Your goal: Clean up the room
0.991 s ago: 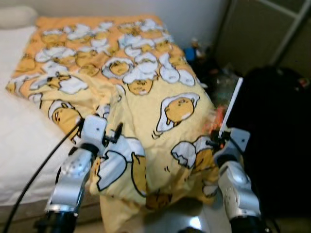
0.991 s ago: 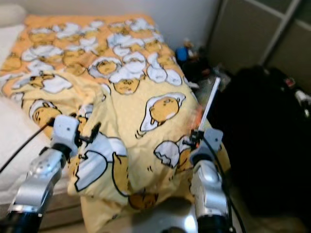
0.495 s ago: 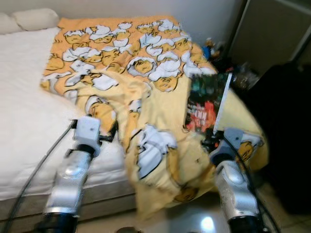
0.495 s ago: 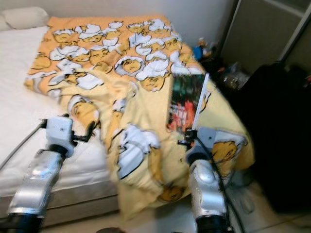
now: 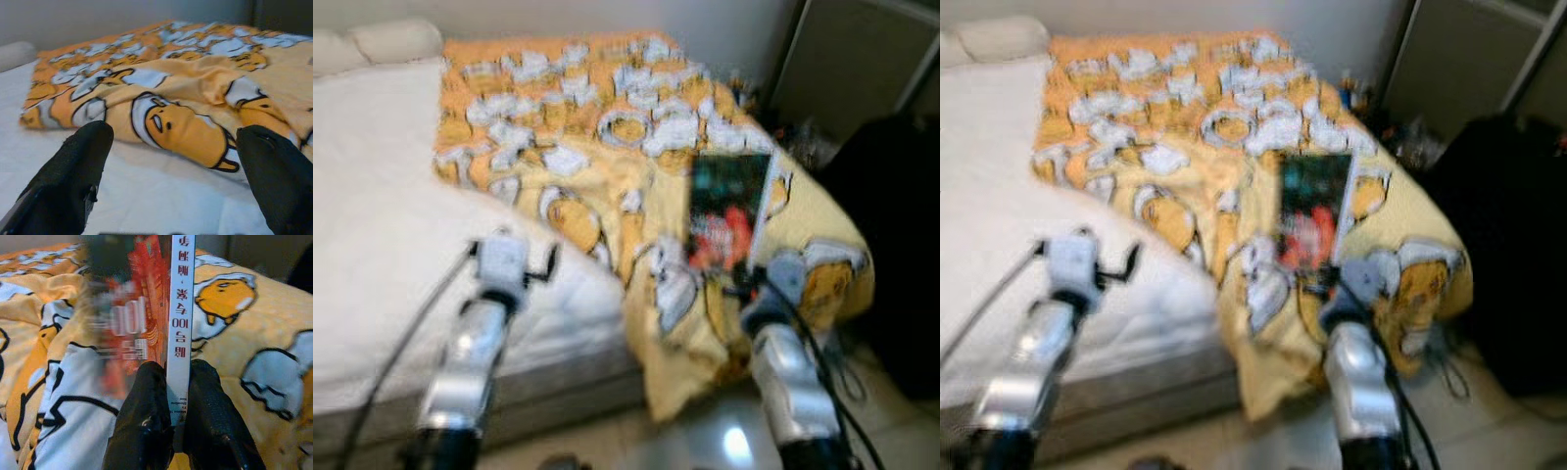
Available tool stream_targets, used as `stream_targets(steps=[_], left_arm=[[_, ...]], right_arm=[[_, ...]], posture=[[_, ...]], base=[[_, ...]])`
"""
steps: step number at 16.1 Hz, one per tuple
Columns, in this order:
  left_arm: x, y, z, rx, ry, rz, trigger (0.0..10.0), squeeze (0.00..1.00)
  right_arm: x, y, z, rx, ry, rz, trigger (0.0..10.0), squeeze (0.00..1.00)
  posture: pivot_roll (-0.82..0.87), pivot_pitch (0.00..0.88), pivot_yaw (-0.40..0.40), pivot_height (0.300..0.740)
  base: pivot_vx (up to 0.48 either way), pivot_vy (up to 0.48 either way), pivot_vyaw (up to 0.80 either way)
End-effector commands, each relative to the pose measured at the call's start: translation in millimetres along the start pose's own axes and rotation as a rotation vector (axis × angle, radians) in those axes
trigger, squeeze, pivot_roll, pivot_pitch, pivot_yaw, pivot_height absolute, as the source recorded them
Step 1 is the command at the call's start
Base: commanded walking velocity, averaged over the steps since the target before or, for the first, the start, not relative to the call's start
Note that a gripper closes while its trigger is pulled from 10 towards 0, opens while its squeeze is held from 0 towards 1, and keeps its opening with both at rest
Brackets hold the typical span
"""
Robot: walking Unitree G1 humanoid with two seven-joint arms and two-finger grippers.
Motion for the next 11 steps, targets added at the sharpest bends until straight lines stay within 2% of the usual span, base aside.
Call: stream_targets(steps=[1,5,11], left_arm=[[0.6,4,-9.7,0.022,0.027,0.008,10.0,0.00],[1.0,1,-9.8,0.015,0.037,0.000,10.0,0.00],[0.9,0,-11.3,0.016,0.047,0.001,10.0,0.00]], right_arm=[[1.9,15,3.4,0.009,-0.022,0.063,10.0,0.00],[1.3,15,4.7,0.005,-0.025,0.066,10.0,0.00],[3.7,22,-8.1,0.020,0.039,0.086,10.0,0.00]], posture=[[0.08,0.000,-0.016,0.740],[0.08,0.000,-0.017,0.740],[0.09,0.000,-0.026,0.740]], base=[[0.000,0.458,0.00],[0.000,0.461,0.00],[0.000,0.464,0.00]])
Point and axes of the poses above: a point about 5 cm out from each wrist's last joint towards the gripper, its own x axis pointing out of the wrist towards the gripper, its own y axis along the axis of the wrist's last joint, z = x × y, the point moved 6 cm from there along x, pointing out of the wrist towards the gripper, and after that the axes turned 14 degrees about -x, right-handed, at the moved point
